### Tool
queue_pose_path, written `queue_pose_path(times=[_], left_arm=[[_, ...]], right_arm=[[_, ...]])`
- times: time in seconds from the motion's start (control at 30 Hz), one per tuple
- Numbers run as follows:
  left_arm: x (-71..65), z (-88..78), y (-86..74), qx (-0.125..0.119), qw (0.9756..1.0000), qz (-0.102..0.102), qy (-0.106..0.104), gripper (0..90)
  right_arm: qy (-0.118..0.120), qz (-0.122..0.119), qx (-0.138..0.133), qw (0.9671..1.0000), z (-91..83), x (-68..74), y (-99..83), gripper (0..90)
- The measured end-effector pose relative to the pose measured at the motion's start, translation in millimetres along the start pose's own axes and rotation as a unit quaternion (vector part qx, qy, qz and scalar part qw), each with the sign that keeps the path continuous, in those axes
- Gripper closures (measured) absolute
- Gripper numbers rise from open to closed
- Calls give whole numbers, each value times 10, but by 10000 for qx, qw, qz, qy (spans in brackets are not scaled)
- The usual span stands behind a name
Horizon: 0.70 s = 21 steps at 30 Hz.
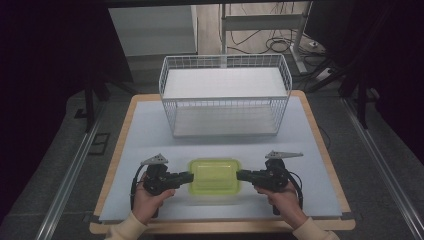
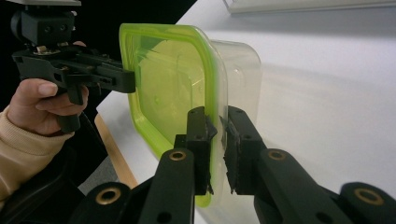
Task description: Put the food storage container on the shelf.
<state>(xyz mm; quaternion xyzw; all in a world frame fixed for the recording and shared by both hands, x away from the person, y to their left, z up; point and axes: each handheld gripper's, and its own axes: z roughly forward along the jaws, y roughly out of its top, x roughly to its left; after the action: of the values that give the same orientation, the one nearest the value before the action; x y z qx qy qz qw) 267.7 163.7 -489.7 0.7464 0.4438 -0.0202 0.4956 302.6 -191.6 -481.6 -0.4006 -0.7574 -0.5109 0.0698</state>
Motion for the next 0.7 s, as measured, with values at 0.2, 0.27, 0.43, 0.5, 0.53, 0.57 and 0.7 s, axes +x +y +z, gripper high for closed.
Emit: queue_pose_path(times=[0.2, 0.27, 0.43, 0.5, 0.53, 0.57, 0.7], left_arm=[[-17, 5, 48, -24, 10000, 52, 0, 796], [-23, 0, 68, -36, 10000, 72, -21, 796], [-46, -32, 120, -89, 9999, 116, -55, 797], [-57, -63, 165, -155, 9998, 102, -112, 797], [-57, -73, 181, -172, 9997, 103, -122, 797], [-57, -73, 181, -172, 9997, 103, -122, 797], [-61, -114, 258, -237, 9996, 136, -107, 799]], right_arm=[[-70, -147, -83, 9998, -49, 37, 47, 808], [-75, -193, -118, 9997, -68, 49, 63, 808], [-60, -252, -173, 9995, -111, 77, 113, 807], [-59, -289, -200, 9994, -130, 94, 146, 807], [-65, -309, -213, 9993, -139, 101, 165, 807], [-57, -330, -232, 9992, -145, 107, 183, 807], [-73, -348, -264, 9990, -152, 133, 244, 807]])
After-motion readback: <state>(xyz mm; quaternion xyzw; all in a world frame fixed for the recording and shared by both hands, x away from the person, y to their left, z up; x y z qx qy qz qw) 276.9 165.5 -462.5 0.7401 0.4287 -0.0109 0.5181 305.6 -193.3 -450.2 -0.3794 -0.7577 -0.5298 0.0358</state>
